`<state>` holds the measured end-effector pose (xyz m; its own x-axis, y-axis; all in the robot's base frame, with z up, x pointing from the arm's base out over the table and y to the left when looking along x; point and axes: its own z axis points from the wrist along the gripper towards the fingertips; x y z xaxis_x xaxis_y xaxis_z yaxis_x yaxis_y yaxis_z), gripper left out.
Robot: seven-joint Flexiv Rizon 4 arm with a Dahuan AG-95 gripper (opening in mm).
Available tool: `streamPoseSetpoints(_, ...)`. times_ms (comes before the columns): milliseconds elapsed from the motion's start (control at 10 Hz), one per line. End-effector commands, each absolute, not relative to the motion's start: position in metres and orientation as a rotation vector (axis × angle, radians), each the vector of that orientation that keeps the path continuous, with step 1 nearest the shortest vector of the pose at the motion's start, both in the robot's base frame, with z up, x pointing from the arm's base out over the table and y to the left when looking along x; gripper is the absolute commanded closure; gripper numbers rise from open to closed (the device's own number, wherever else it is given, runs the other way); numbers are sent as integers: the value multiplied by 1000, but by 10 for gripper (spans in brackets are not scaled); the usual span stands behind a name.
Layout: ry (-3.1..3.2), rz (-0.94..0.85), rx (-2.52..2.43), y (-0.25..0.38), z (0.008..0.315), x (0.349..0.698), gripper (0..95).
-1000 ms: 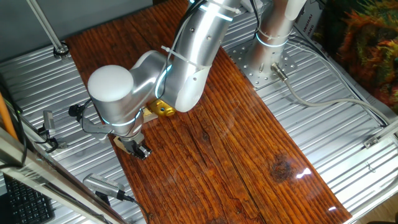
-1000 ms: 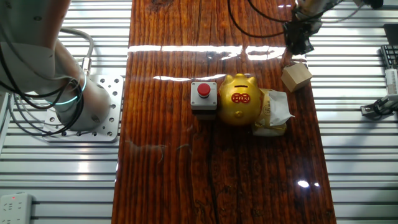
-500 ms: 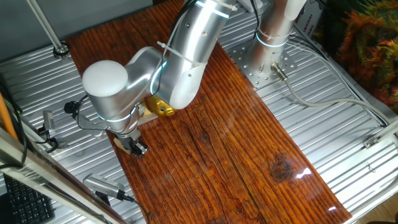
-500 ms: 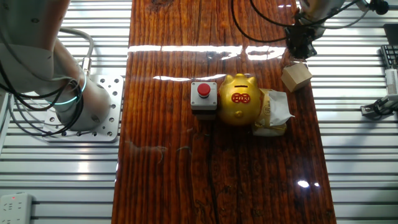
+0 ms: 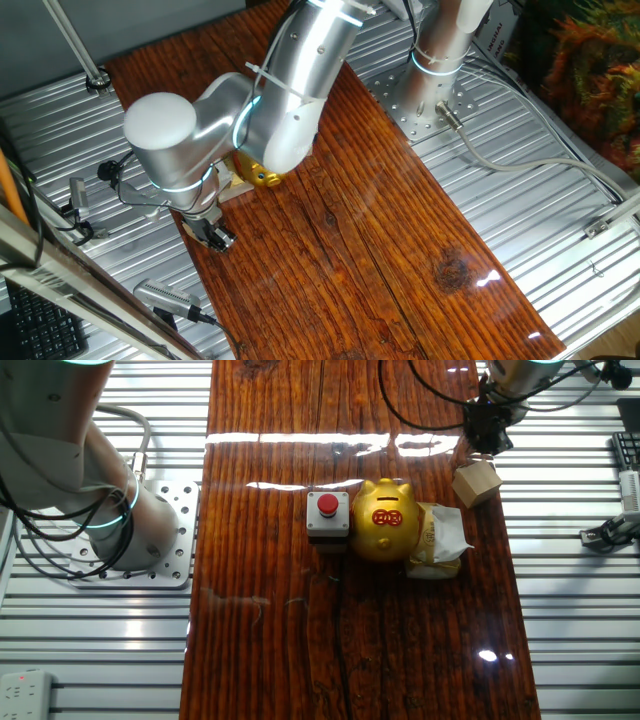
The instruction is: Drop coins into a piggy bank
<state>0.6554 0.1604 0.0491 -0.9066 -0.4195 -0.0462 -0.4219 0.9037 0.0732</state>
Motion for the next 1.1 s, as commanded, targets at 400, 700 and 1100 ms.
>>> streamPoseSetpoints(400, 3040, 132, -683, 159, 48, 655, 950)
streamPoseSetpoints(700, 3041, 127, -683, 158, 44, 655, 950)
streamPoseSetpoints(1100, 3042, 125, -682, 158, 39, 655, 950)
